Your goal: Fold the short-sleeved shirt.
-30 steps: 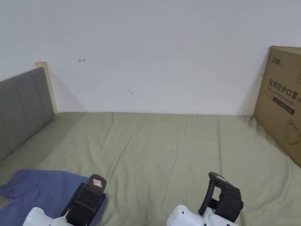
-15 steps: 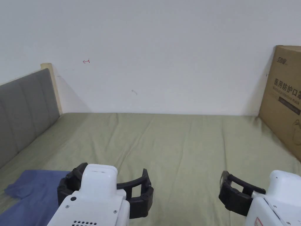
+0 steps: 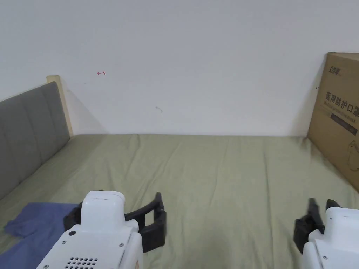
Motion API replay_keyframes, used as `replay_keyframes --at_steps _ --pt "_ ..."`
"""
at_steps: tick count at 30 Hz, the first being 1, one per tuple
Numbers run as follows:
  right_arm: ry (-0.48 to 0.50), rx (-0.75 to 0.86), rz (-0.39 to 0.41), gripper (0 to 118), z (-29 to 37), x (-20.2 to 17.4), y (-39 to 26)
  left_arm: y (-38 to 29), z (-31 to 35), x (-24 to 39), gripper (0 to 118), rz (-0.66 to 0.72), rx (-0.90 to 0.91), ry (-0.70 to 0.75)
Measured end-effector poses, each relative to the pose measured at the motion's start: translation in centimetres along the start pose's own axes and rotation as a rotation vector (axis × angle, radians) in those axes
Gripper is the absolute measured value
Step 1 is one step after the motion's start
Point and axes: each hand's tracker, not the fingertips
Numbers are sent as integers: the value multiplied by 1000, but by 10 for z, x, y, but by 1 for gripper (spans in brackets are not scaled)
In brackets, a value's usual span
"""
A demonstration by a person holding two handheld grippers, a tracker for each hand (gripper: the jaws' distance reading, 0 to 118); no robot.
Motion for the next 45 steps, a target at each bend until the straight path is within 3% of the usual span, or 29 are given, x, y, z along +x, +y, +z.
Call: replay_keyframes --at_steps 3,6,9,18,24,35,39,45 --pt "91 -85 -31 15 -12 11 -1 -3 -8 6 7 -75 -47 66" --pt "86 -92 -23 1 -12 12 -8 -6 -11 4 0 -71 -75 51" --pt "100 -101 19 0 -14 13 -9 -4 -12 -2 0 29 -84 21" --pt "131 -97 41 0 -15 10 -2 1 -10 -2 0 10 -49 -3" --pt "206 -96 31 0 -12 -6 5 10 3 -16 0 21 -19 12" --pt "571 -97 57 0 -2 -109 12 13 69 -96 0 26 7 373" --pt "678 -108 92 0 8 -143 9 12 86 -117 0 52 8 437" --pt "730 -157 90 0 11 -163 0 -5 79 -134 0 83 -70 473"
